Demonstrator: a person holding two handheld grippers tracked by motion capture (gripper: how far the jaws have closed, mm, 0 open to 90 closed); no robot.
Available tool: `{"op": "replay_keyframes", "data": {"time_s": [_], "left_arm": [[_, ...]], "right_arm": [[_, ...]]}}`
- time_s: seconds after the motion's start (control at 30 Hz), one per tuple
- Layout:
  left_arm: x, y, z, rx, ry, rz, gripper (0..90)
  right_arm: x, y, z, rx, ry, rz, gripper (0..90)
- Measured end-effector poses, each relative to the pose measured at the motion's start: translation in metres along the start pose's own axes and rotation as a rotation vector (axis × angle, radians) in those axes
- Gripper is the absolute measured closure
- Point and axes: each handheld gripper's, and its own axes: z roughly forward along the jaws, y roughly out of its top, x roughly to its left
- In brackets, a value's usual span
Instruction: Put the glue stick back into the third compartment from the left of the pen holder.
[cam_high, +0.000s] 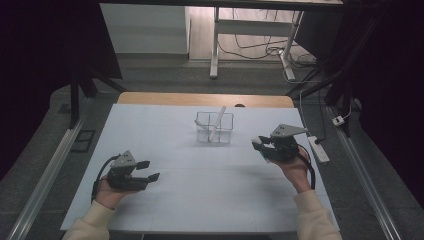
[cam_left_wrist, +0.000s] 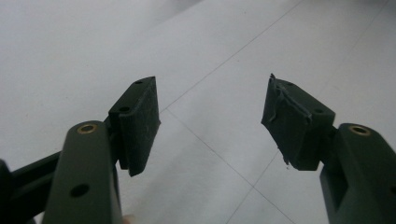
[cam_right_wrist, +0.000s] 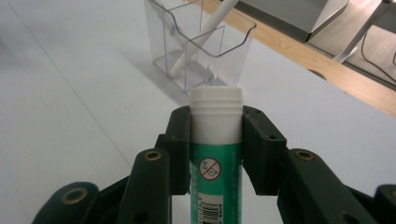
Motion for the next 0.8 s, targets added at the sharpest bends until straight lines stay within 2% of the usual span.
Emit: {"op": "replay_keyframes", "data": {"time_s": [0.27,0.6,0.8], "left_arm": [[0.001,0.0,0.0,-0.002,0.0,-0.005,36.4],[0.001,0.0,0.0,-0.003,-0.002,-0.005,36.4],[0.001,0.0,0.0,-0.005,-0.003,-0.005,36.4]], "right_arm": [[-0.003,0.008,0.002,-0.046,-0.022,0.032,64.3],[-0.004,0.024,0.006,-0.079,-0.053,0.047,64.2],[-0.003,0.032,0.01,-0.1,-0.054,0.052,64.2]]}}
